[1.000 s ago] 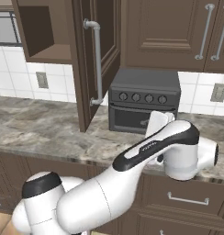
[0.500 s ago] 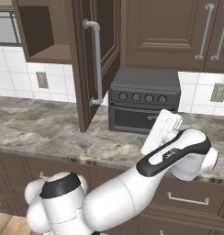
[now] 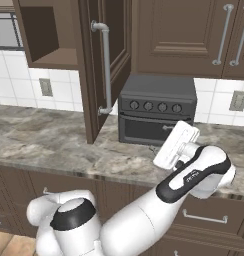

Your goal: Open the cabinet and move the ladle to the pot. Then close the cabinet.

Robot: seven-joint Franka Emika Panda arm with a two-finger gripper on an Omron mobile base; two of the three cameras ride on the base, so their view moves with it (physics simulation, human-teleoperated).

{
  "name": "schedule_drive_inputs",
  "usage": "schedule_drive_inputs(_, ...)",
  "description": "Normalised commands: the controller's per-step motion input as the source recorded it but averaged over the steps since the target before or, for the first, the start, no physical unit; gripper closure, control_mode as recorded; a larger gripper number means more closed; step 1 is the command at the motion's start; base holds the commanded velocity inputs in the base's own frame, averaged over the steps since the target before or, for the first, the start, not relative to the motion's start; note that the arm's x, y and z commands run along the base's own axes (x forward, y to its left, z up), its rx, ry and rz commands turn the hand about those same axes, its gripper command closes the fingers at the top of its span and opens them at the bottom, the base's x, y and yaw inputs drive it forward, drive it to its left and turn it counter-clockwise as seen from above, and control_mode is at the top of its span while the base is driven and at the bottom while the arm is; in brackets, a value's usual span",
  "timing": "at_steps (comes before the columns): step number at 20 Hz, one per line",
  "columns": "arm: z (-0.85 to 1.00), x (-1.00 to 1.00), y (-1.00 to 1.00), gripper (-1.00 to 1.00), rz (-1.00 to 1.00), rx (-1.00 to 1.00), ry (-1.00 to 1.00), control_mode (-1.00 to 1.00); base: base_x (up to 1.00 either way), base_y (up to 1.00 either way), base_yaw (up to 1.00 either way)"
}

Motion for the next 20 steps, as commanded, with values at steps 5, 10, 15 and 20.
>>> schedule_drive_inputs(5, 0.32, 0.0, 0.46, -1.0, 0.02, 0.0, 0.39, -1.0, 0.0, 0.0, 0.0)
schedule_drive_inputs(10, 0.37, 0.0, 0.27, -1.0, 0.0, 0.02, 0.44, -1.0, 0.0, 0.0, 0.0)
schedule_drive_inputs(15, 0.18, 0.0, 0.11, -1.0, 0.0, 0.15, 0.28, -1.0, 0.0, 0.0, 0.0)
schedule_drive_inputs(20, 0.06, -0.15, 0.16, -1.0, 0.0, 0.14, -0.02, -1.0, 0.0, 0.0, 0.0)
